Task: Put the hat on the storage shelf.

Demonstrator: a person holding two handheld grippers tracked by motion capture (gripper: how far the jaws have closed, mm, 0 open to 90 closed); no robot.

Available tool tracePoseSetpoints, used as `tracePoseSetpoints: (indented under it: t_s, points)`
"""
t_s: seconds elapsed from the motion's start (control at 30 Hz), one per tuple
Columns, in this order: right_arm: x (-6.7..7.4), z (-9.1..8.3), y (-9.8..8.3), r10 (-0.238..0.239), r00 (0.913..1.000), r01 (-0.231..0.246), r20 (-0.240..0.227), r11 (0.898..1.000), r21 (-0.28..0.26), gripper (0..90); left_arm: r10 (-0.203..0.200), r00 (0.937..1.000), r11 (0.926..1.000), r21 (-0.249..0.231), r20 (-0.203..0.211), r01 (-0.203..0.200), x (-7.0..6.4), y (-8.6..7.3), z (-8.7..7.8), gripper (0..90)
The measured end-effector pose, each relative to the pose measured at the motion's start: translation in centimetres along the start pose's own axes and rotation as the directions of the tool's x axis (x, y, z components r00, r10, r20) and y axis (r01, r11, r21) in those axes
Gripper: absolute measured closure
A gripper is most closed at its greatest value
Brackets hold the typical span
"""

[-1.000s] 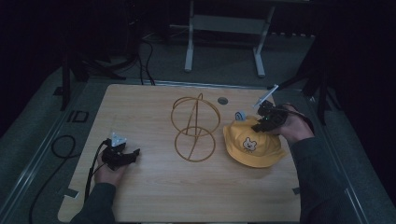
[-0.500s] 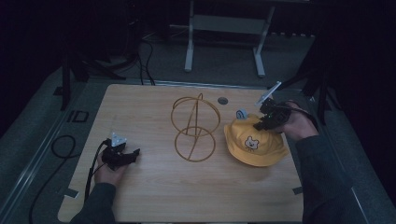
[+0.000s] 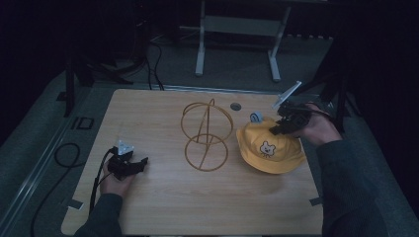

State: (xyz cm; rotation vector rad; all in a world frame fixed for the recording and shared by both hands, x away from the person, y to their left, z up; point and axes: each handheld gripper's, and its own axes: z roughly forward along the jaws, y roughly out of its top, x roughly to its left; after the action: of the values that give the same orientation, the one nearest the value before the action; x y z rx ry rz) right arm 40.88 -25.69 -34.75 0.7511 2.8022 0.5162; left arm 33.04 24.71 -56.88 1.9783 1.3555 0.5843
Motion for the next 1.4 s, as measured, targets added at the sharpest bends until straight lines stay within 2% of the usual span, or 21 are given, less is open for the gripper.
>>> tracePoseSetpoints:
  t_s: [0.5,0.8,1.07,1.4]
  points:
    - [0.2,-0.7,0.3,-0.012,0.9998,0.011,-0.017,1.0,-0.025,75.4,0.0,1.0,1.0,0.001,0.0,0.0,0.0,0.0,0.0,31.8]
    - [0.5,-1.7,0.6,-0.022,0.9995,0.021,-0.023,0.998,-0.064,75.5,0.0,1.0,1.0,0.001,0.0,0.0,0.0,0.0,0.0,31.8]
    - [0.8,-2.1,1.3,-0.044,0.9988,0.042,-0.021,0.998,-0.047,75.5,0.0,1.0,1.0,0.001,0.0,0.0,0.0,0.0,0.0,31.8]
    - [1.2,-2.8,1.8,-0.056,0.9978,0.053,-0.037,0.996,-0.071,75.7,0.0,1.0,1.0,0.001,0.0,0.0,0.0,0.0,0.0,31.8]
